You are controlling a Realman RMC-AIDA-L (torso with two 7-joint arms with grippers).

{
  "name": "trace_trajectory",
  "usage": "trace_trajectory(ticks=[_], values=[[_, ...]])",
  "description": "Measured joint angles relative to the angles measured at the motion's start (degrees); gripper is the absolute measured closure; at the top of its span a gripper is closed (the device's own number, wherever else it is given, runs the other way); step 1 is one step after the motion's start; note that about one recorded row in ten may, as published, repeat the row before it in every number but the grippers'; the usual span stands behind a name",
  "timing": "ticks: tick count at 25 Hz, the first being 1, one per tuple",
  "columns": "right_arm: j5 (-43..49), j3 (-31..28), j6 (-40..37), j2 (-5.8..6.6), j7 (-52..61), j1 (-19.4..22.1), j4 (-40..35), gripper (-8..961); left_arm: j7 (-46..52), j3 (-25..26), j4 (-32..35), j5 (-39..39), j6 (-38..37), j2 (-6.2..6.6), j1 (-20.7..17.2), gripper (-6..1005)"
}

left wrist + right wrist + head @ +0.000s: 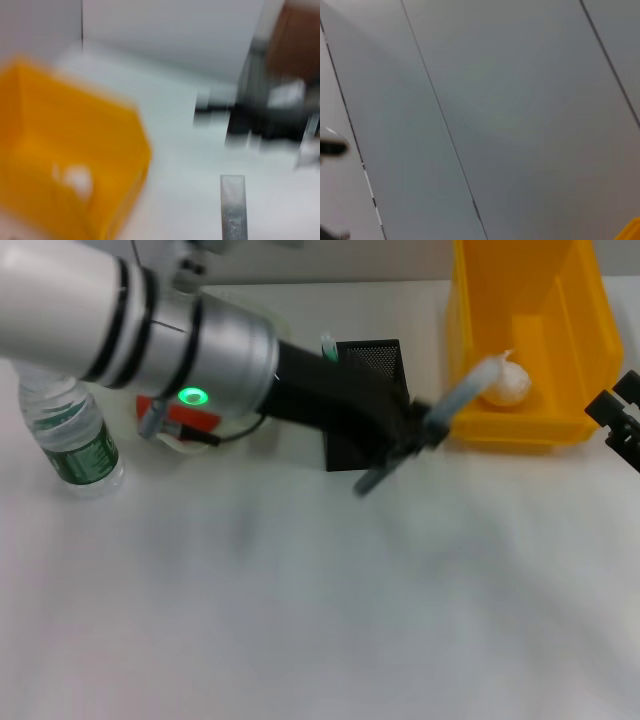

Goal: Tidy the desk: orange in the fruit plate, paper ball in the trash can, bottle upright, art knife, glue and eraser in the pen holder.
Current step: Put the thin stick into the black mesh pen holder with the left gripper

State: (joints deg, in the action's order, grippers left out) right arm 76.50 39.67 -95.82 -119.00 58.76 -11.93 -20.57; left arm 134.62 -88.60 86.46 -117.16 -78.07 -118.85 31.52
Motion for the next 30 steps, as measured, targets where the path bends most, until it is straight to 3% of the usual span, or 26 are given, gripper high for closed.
trace_trajectory(ticks=[1,5,6,8,11,16,18,26,30], values=[[0.1,-0.1,0.2,0.00,-0.1,0.0,0.6,312,-6.6,0.6,-0.8,6.6,4.5,0.00,-2.8,803],[0.1,0.1,0.3,0.00,-0.3,0.0,1.3,312,-13.9,-0.2,-1.9,12.6,9.9,-0.04,-5.7,803],[0.1,0.3,0.4,0.00,-0.3,-0.1,1.4,312,-25.4,-3.1,-4.5,20.8,18.2,-0.12,-9.5,803],[0.1,0.3,0.4,0.00,-0.3,-0.2,1.6,312,-30.5,-5.1,-5.9,24.6,22.2,-0.12,-10.9,803],[0.1,0.4,0.5,0.00,-0.3,-1.0,2.5,312,-41.0,-10.4,-10.3,31.7,33.1,-0.16,-12.5,804],[0.2,0.4,0.5,0.00,-0.3,-1.6,3.2,312,-49.1,-17.2,-14.4,37.2,43.8,-0.29,-12.1,804],[0.1,0.4,0.6,0.00,-0.3,-1.8,3.6,312,-55.1,-20.5,-16.3,43.5,49.7,-0.30,-11.8,804],[0.2,0.4,1.1,0.00,-0.3,-1.9,3.6,312,-69.1,-20.8,-21.7,60.4,50.4,-0.33,-11.2,804],[0.1,0.4,1.2,0.00,-0.3,-1.9,3.6,312,-72.2,-21.1,-23.2,63.1,50.3,-0.33,-11.2,803]])
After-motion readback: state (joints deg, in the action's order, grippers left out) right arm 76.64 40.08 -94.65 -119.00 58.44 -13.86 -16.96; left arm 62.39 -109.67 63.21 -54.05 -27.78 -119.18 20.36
